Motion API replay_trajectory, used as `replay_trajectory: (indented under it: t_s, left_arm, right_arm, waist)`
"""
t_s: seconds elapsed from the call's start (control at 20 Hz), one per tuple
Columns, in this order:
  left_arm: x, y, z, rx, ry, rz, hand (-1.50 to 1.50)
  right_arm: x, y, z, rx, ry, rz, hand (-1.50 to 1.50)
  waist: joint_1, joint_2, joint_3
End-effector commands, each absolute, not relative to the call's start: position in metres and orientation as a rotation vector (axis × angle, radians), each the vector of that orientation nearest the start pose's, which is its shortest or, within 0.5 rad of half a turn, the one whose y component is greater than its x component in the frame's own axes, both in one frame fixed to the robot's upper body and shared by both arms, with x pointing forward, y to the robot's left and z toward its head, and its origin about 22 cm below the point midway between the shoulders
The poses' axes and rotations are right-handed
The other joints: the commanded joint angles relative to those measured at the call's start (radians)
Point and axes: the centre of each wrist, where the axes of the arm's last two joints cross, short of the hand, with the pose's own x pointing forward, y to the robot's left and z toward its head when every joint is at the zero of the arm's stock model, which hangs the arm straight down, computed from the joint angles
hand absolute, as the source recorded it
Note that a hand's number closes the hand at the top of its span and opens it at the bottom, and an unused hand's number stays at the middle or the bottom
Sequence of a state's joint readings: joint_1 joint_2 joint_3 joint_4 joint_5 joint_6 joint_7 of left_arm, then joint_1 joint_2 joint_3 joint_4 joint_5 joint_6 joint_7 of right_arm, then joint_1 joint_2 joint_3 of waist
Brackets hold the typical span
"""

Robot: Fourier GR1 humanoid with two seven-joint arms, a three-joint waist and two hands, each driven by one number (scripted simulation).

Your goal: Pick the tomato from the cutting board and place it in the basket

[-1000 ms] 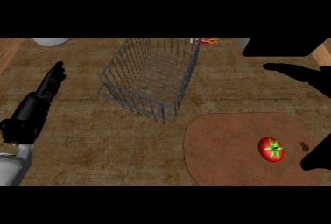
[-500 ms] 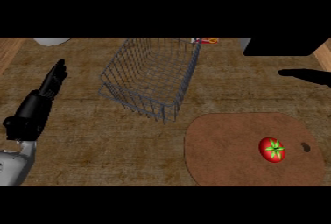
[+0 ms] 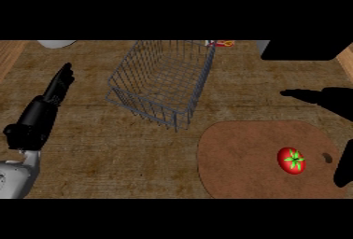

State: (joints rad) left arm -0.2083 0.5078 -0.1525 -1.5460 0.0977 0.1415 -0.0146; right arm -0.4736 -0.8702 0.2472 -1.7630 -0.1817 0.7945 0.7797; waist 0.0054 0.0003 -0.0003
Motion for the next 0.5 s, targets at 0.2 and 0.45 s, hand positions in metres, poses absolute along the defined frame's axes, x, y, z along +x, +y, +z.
replay_trajectory:
  t_s: [0.2, 0.45]
  left_arm:
    - [0.285, 0.302, 0.070, 0.307, -1.723, -0.366, 0.00]
    - [0.292, 0.300, 0.078, 0.303, -1.723, -0.373, 0.00]
  right_arm:
    - [0.294, -0.267, 0.173, -0.453, -0.746, 1.448, -1.50]
    - [0.286, -0.283, 0.149, -0.465, -0.747, 1.437, -1.50]
  waist:
    - [-0.001, 0.000, 0.000]
    - [-0.005, 0.000, 0.000]
